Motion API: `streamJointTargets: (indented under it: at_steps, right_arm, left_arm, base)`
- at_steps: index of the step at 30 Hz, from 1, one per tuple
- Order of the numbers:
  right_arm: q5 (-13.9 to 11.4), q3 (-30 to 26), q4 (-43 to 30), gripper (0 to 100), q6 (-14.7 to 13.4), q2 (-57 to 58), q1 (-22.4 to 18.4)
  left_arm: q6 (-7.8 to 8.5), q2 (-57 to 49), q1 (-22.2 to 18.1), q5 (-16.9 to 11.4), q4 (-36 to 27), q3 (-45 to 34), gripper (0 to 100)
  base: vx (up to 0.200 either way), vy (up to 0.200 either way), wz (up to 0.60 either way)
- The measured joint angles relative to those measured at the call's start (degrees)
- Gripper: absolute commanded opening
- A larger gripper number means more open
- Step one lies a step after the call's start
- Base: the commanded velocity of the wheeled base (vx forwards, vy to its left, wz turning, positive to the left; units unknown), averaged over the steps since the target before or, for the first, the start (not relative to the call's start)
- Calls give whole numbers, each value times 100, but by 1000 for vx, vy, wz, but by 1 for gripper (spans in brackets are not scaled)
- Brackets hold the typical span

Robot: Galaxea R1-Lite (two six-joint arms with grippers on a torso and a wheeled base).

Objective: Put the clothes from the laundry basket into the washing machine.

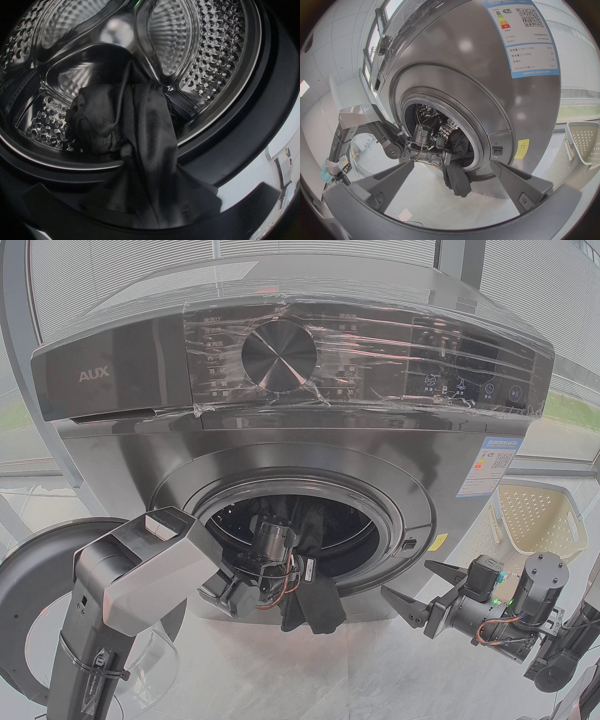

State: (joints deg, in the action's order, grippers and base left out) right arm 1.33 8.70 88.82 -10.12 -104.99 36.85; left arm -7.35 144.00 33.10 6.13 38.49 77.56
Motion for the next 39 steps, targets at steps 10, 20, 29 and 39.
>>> streamJointTargets:
  at_steps: [10, 20, 29, 39]
  right_arm:
    - [0, 5, 2, 100, 0, -6, 0]
    - [-5, 9, 2, 100, -4, -9, -15]
    - [-5, 9, 2, 100, -9, -13, -20]
    - [-5, 6, 0, 100, -2, -15, -12]
  left_arm:
    - [-173, 168, -46, 319, 101, 839, 0]
    - [-294, 400, -306, 599, 267, 1833, 100]
    - [-469, 230, -179, 574, 51, 1429, 100]
    - [-386, -229, 96, 319, -375, 113, 100]
  base:
    - [0, 0, 0]
    - [0, 0, 0]
    - [0, 0, 0]
    - [0, 0, 0]
